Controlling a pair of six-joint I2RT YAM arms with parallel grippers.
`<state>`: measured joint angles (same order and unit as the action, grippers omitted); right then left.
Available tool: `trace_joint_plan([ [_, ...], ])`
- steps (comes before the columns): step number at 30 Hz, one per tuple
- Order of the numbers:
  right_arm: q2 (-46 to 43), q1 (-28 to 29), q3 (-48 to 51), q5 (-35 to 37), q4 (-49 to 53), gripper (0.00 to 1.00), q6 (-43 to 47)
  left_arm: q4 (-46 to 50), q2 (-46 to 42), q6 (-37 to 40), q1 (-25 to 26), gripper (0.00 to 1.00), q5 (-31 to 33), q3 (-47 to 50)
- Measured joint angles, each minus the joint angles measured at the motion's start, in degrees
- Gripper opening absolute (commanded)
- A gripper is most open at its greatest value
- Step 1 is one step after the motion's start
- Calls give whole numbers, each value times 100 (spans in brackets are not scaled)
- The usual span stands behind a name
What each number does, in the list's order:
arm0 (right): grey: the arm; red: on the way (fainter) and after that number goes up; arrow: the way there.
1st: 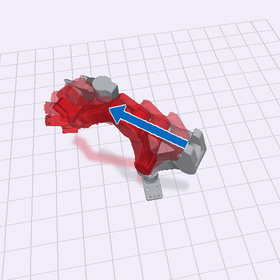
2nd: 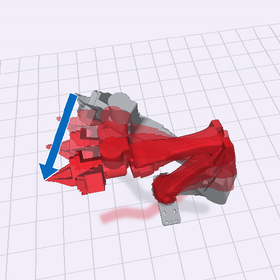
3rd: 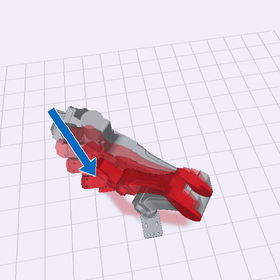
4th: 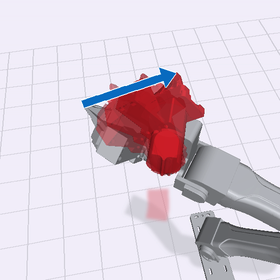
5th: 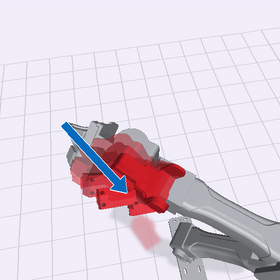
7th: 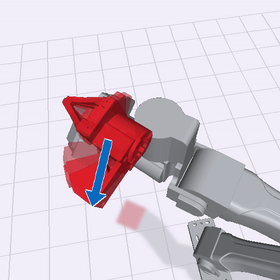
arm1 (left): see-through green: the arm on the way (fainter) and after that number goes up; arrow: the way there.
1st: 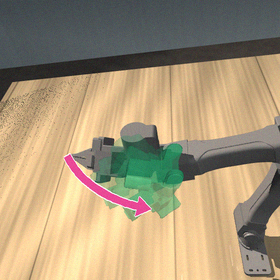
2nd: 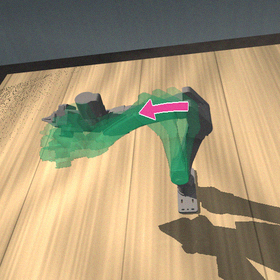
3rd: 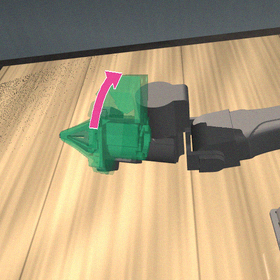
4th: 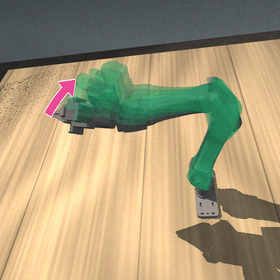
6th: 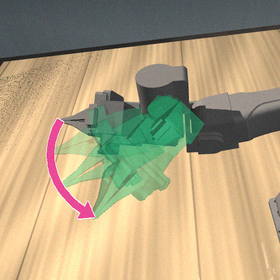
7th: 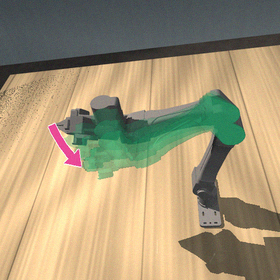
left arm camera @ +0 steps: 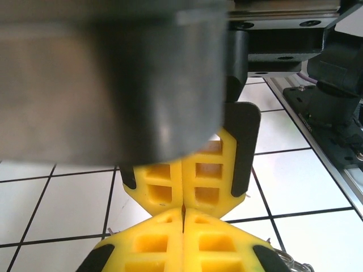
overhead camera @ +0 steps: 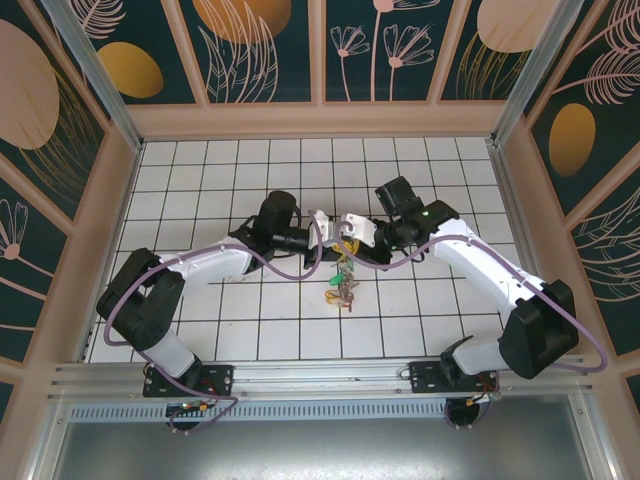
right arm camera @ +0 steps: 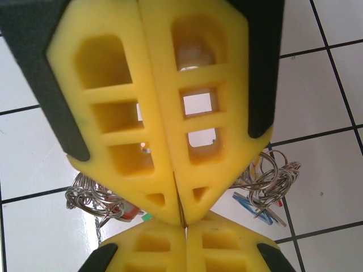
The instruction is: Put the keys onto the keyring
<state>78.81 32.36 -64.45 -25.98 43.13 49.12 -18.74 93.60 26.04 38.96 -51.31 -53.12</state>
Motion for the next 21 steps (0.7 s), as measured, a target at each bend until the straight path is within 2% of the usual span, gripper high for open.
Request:
trace_joint_plan([
  [3, -81, 0, 66, -76, -22, 1, 0, 74, -48, 160, 0, 0, -59, 0],
  [4, -129, -4, 101, -120, -37, 9, 0, 22, -81, 144, 0, 0, -66, 46],
  [5, -186, -15, 149, -170, -74, 13, 4, -92, -125, 90, 0, 0, -68, 111],
  [11, -796, -166, 612, -684, -518, 24, 0, -1032, -256, -656, -83, 0, -160, 645],
  [21, -1213, -632, 1141, -1211, -1045, 26, -39, -2789, -240, -1926, -114, 0, -627, 839],
])
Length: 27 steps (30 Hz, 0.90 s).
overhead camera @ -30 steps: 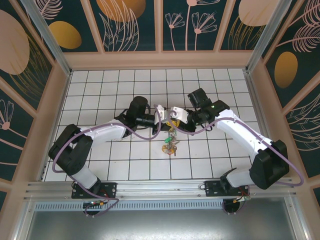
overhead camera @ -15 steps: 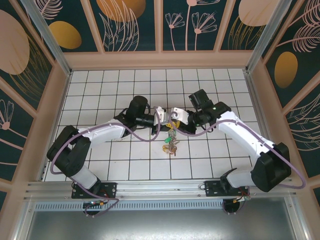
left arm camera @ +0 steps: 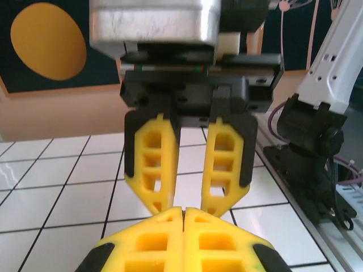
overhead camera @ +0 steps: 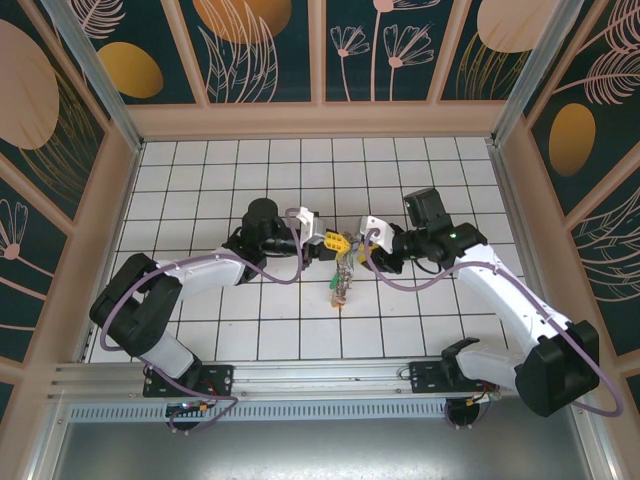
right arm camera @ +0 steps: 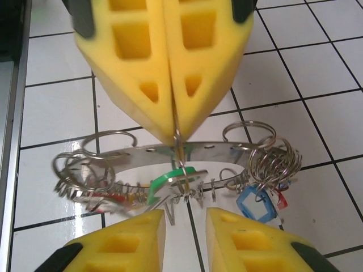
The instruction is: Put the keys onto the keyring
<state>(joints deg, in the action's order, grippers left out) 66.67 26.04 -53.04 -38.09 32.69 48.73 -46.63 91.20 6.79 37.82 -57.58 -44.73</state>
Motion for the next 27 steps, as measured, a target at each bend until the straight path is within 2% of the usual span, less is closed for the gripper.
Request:
trace_joint_plan([
  [15, 13, -238, 44, -820, -426, 26, -129, -756, 59, -621, 0, 0, -203, 79],
  [27, 26, -238, 44, -1106, -380, 26, -66, -2247, 387, -1775, 0, 0, -26, 389],
])
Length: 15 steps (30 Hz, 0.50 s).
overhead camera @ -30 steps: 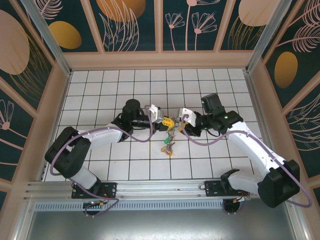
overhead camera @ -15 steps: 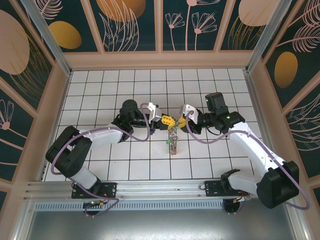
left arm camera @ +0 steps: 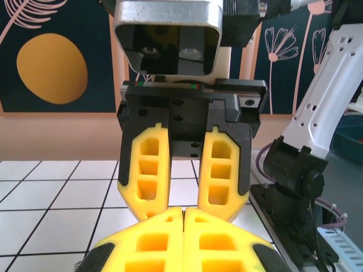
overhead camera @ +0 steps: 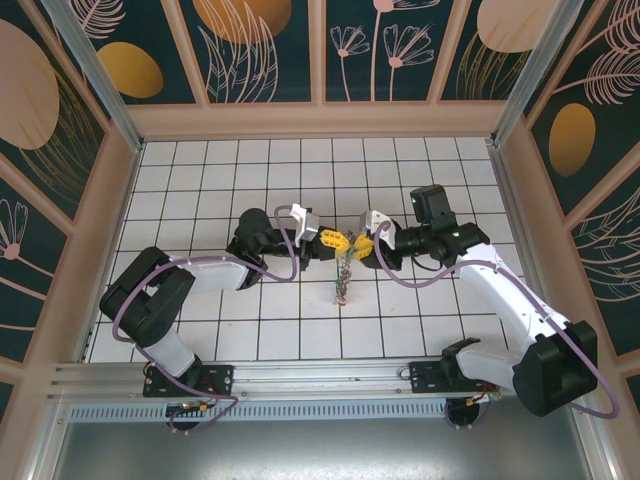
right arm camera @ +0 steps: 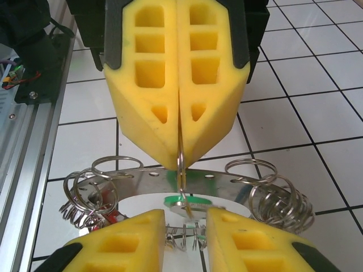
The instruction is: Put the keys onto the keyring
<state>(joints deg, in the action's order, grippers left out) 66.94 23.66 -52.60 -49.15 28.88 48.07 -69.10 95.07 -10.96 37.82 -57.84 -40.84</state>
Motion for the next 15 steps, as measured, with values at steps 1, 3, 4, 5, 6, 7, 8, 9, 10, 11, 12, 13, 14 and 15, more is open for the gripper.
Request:
trace_joint_plan([
  [1, 0, 0, 0, -13, 0, 26, 0, -107, 13, -74, 0, 0, 2, 13],
  [3, 0, 0, 0, -31, 0, 26, 0, -280, 15, -201, 0, 0, 13, 39],
  [4, 0, 0, 0, -44, 0, 26, 0, -356, 15, -260, 0, 0, 20, 52],
  [5, 0, 0, 0, -46, 0, 26, -2, -426, 15, -299, 0, 0, 20, 63],
  [6, 0, 0, 0, -46, 0, 26, -2, -494, 15, -348, 0, 0, 20, 79],
  [7, 0, 0, -2, -46, 0, 25, -2, -555, 15, -382, 0, 0, 22, 96],
  [8, 0, 0, -2, -44, 0, 25, -4, -612, 15, -433, 0, 0, 20, 116],
  [9, -2, 0, -4, -24, -2, 26, -17, -678, 15, -470, 0, 0, 24, 138],
  [10, -4, 0, -7, -2, -2, 26, -28, -756, 17, -507, 0, 0, 28, 166],
  [11, -13, 0, -13, 31, -4, 28, -46, -874, 20, -553, 0, 0, 59, 212],
  [12, -22, 0, -24, 55, -2, 30, -57, -970, 24, -595, 2, 0, 90, 251],
  [13, -33, -2, -44, 68, 0, 31, -61, -1067, 33, -629, 2, 0, 120, 286],
  [14, -46, -2, -83, 68, 4, 31, -61, -1147, 39, -658, 11, 0, 142, 315],
  [15, -57, -2, -129, 63, 11, 31, -63, -1213, 48, -684, 13, 0, 162, 334],
])
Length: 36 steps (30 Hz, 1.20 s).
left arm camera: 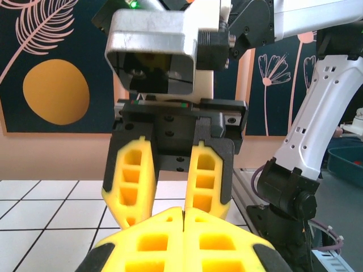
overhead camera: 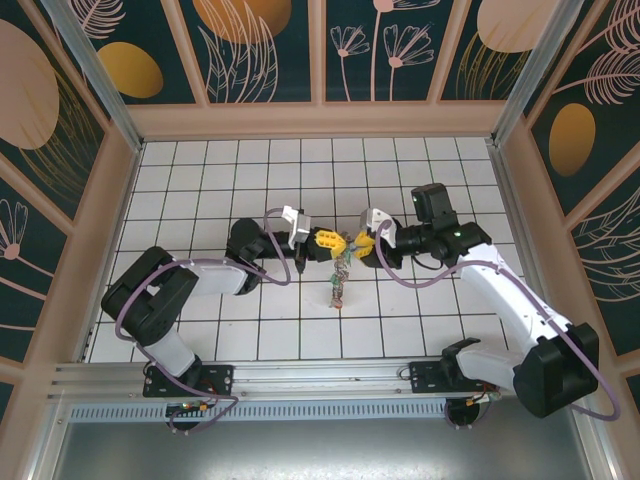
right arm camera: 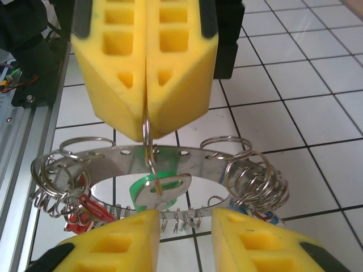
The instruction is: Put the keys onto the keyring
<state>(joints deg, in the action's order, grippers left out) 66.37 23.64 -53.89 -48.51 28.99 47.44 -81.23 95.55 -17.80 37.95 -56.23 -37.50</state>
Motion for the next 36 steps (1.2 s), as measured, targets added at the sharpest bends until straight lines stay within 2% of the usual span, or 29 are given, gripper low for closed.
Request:
trace_joint_plan([
  [6, -55, 24, -170, -61, 55, 34, -33, -393, 87, -138, 55, 0, 219, 50],
  [11, -155, 179, -81, 50, -240, 31, -238, -686, 214, -310, 76, 0, 293, 55],
  [13, -138, 197, -81, 85, -315, 23, -304, -717, 232, -358, 81, 0, 293, 55],
  [15, -103, 197, -81, 92, -356, 5, -337, -750, 234, -380, 85, 0, 299, 55],
  [16, -79, 197, -81, 87, -361, 0, -361, -767, 234, -387, 85, 0, 319, 55],
  [36, 409, 208, -116, -22, -350, 0, -525, -905, 525, -483, 103, 0, 411, 31],
])
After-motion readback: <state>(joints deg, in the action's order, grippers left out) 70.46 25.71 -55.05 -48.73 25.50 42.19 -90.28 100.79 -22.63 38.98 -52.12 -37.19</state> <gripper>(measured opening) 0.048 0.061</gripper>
